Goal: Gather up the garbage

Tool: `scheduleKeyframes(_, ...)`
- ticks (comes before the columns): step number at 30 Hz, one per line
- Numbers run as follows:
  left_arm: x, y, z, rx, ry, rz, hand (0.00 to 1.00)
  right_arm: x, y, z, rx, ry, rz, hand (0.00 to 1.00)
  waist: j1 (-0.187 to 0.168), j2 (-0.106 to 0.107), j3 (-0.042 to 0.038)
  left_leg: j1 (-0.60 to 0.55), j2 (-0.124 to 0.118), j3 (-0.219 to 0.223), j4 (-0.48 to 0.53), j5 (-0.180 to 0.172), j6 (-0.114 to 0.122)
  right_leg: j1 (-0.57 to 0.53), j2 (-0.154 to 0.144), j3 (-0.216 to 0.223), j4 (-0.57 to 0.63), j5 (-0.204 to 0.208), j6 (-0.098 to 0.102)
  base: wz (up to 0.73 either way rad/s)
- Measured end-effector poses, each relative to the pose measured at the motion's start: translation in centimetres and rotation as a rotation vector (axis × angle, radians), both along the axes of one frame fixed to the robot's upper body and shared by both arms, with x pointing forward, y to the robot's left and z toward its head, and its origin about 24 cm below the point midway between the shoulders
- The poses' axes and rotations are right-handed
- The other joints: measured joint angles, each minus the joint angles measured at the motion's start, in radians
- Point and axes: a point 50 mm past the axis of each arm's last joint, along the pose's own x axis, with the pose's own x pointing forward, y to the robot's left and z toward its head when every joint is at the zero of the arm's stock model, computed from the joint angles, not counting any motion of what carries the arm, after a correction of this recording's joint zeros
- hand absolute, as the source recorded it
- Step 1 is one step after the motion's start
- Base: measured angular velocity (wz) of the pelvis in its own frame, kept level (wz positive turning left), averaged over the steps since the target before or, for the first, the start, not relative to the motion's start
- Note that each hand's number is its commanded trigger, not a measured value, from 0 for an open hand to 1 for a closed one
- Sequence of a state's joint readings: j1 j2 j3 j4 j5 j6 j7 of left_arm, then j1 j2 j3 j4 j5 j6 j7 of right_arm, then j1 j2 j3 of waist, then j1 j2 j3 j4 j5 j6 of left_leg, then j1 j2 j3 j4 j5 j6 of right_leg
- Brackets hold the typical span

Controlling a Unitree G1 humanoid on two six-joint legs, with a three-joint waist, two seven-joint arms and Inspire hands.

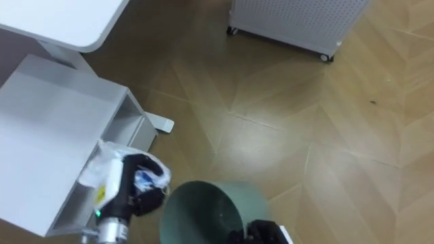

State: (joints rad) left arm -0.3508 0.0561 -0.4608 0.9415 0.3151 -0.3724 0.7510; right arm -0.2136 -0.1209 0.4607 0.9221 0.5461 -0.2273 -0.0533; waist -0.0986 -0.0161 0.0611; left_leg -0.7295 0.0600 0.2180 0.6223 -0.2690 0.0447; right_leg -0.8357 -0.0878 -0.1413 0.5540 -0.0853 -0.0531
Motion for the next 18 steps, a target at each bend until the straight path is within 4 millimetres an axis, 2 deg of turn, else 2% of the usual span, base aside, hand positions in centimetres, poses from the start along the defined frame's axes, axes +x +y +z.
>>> scheduleKeyframes(3,-0.3,-0.6,-0.2,-0.036,0.026,-0.032,1.00,0.0,1.2,0.2,0.023,-0.012,0.037,1.00,-0.005,-0.007,-0.0047,0.005,0.000,-0.001,-0.006,-0.001,0.001,0.005,0.000,-0.001,-0.003,0.001,-0.001,0.00)
scheduleKeyframes(12,-1.0,-2.3,-1.2,-0.067,0.137,-0.190,1.00,-0.5,1.6,0.2,0.040,-0.018,0.120,1.00,-0.005,-0.006,-0.0053,0.008,0.006,0.001,-0.004,0.000,0.004,0.017,0.003,0.002,-0.020,0.027,0.002,-0.03)
scheduleKeyframes(18,-2.0,-2.4,-2.4,-0.044,0.228,-0.281,1.00,-0.5,1.8,0.2,0.035,-0.024,0.150,1.00,0.001,-0.005,-0.0059,0.009,0.016,0.015,-0.002,-0.001,0.007,0.017,0.003,-0.001,-0.020,0.027,0.002,0.00)
